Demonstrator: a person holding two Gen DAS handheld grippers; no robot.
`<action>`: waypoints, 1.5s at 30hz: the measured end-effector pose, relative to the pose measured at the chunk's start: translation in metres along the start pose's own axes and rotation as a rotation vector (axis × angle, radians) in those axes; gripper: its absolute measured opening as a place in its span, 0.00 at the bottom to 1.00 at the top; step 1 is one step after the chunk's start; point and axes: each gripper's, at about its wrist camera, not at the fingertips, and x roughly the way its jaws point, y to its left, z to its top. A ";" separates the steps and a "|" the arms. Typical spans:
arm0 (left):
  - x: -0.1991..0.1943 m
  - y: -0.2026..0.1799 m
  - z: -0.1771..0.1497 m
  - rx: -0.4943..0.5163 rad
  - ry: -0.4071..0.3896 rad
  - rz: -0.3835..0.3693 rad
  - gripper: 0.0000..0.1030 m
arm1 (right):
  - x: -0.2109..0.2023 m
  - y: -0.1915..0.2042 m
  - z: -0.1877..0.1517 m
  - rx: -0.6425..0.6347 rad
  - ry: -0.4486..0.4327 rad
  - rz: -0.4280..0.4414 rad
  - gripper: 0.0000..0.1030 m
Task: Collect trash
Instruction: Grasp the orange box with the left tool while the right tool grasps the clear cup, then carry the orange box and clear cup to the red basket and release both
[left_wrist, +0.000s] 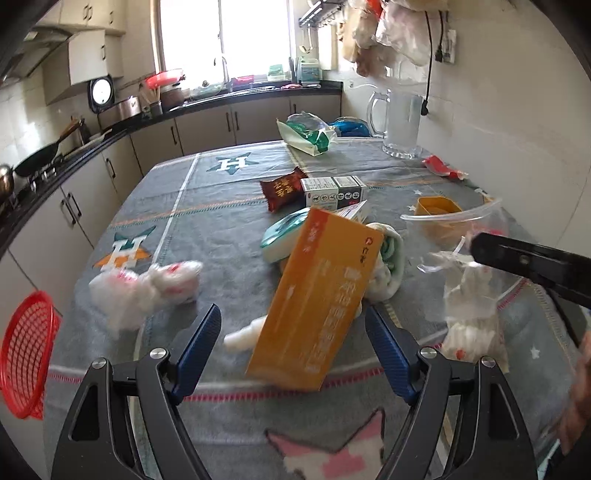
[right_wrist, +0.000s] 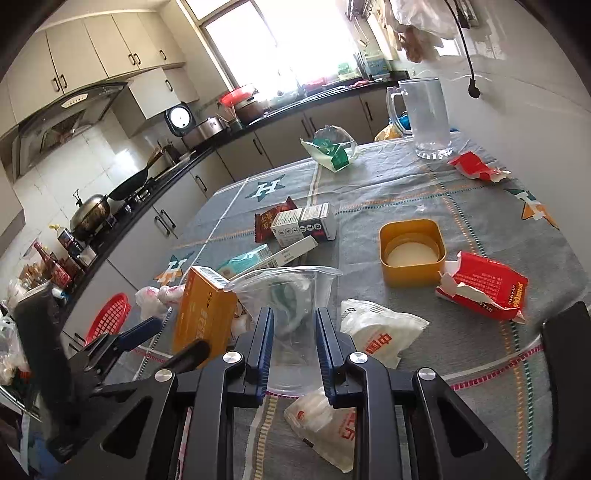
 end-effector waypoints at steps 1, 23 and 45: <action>0.004 -0.001 0.002 0.003 0.003 0.008 0.77 | -0.001 0.000 -0.001 0.001 0.001 0.004 0.24; -0.046 0.028 -0.008 -0.109 -0.097 -0.039 0.44 | -0.009 0.031 -0.013 -0.101 -0.017 0.029 0.24; -0.088 0.119 -0.033 -0.265 -0.152 0.081 0.44 | 0.010 0.107 -0.011 -0.225 0.050 0.154 0.24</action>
